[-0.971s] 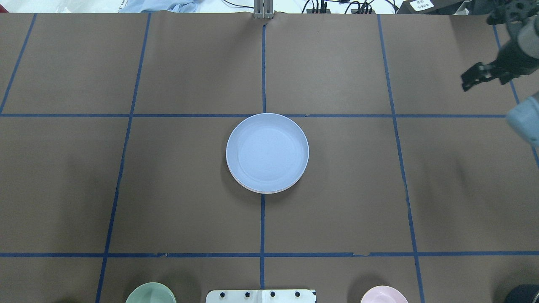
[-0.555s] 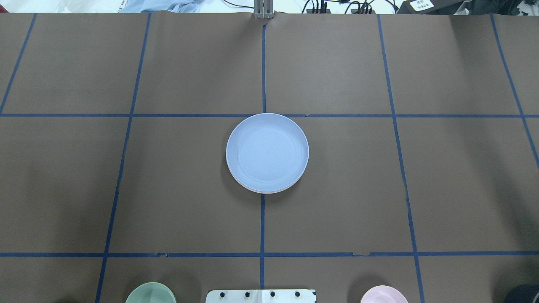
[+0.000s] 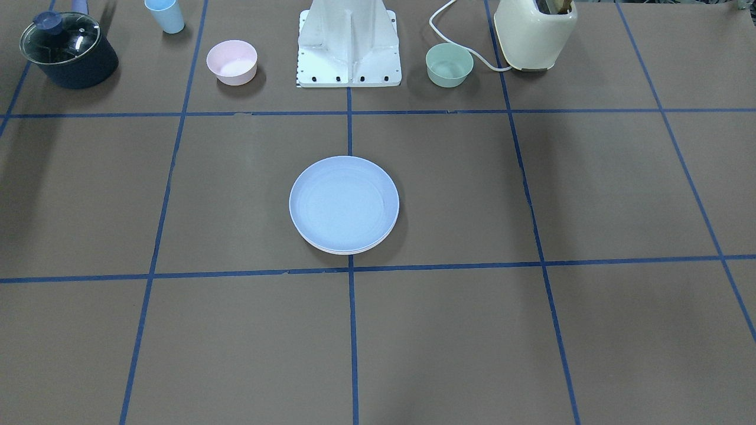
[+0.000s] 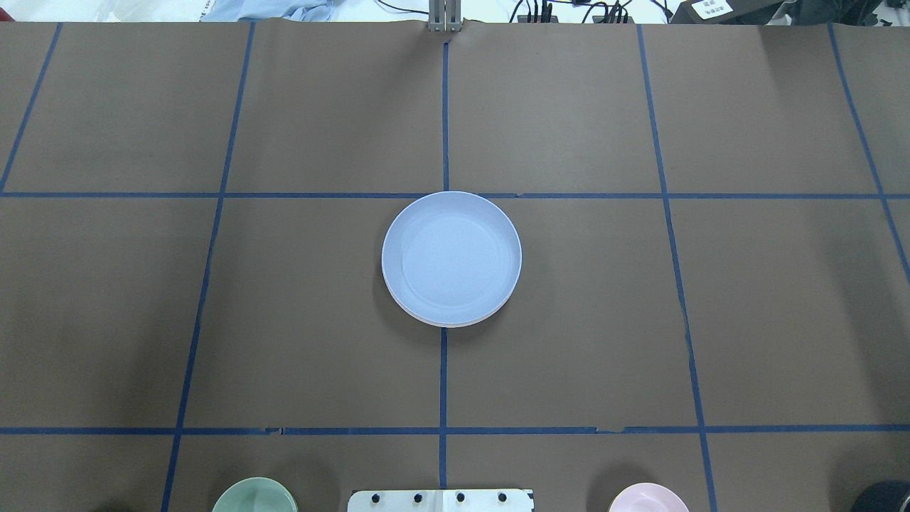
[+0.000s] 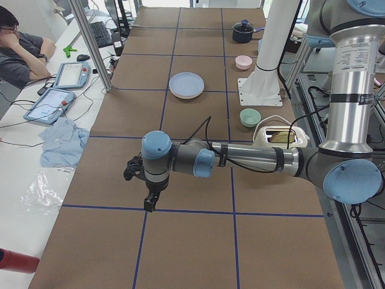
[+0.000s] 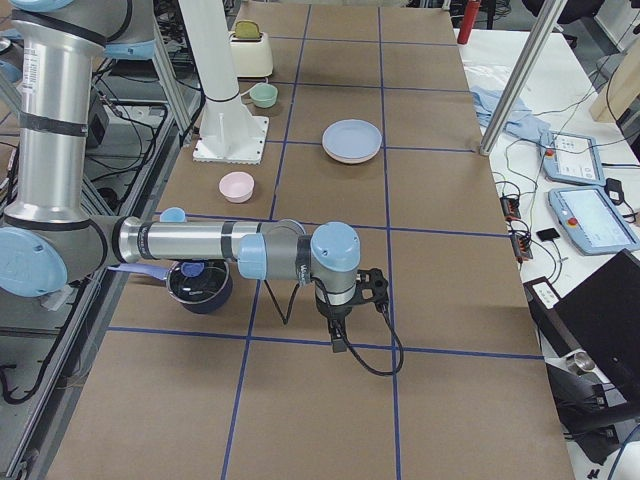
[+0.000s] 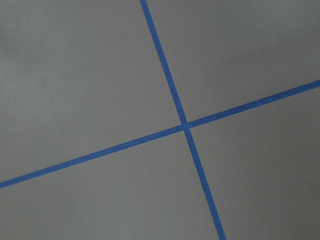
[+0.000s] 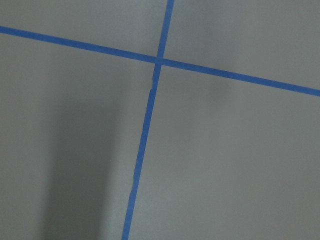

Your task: Stack three plates with pink and blue

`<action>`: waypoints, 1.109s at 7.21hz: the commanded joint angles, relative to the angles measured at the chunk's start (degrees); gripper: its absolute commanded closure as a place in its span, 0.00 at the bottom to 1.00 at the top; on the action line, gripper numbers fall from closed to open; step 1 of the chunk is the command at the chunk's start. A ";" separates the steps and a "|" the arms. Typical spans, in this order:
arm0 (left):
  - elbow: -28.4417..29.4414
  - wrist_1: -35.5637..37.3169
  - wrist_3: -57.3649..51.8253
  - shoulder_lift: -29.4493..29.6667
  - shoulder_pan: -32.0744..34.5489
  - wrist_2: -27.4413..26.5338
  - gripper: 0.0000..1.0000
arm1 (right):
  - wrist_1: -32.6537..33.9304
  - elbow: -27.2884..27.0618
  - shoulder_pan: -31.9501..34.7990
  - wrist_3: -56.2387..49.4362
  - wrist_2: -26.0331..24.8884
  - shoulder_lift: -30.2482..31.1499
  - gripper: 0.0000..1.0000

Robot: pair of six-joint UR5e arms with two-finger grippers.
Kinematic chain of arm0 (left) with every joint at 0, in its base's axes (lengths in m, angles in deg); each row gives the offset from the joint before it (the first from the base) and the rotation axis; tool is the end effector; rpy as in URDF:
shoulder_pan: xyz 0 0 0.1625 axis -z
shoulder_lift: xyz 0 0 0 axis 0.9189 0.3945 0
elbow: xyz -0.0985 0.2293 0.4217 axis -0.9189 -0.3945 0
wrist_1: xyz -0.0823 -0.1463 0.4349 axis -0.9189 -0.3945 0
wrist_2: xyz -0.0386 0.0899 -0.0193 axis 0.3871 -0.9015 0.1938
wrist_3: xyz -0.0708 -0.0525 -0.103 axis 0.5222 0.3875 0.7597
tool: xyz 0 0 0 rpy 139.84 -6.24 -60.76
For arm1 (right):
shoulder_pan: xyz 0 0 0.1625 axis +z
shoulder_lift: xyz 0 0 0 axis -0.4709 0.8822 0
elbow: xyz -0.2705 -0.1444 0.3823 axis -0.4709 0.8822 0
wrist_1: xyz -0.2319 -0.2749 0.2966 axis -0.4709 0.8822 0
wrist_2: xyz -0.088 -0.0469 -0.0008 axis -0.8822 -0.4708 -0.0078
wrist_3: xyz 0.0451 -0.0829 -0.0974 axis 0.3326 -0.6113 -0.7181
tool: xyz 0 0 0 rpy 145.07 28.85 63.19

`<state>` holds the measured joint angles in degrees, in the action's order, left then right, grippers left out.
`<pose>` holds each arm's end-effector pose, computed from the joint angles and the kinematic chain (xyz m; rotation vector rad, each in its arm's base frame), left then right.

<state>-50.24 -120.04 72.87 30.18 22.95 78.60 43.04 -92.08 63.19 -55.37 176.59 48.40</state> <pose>-0.0447 -0.5577 0.7117 0.2102 0.6720 0.2178 0.0553 -0.4646 0.7303 0.0873 -0.7057 -0.1510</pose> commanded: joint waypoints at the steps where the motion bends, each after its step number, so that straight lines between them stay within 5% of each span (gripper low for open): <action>1: 0.71 1.62 0.01 -0.09 1.17 1.60 0.00 | -0.02 0.67 0.03 0.32 0.00 0.09 0.00; 3: 0.10 1.37 0.01 -2.28 1.61 8.18 0.00 | -0.02 0.67 0.03 0.32 0.00 0.00 0.00; 8: -0.26 0.75 -0.43 -3.43 1.52 7.76 0.00 | -0.02 0.67 0.03 0.32 -0.09 0.08 0.00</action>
<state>-50.34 -119.24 72.49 26.87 24.50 86.38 43.01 -91.41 63.23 -55.09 176.51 48.42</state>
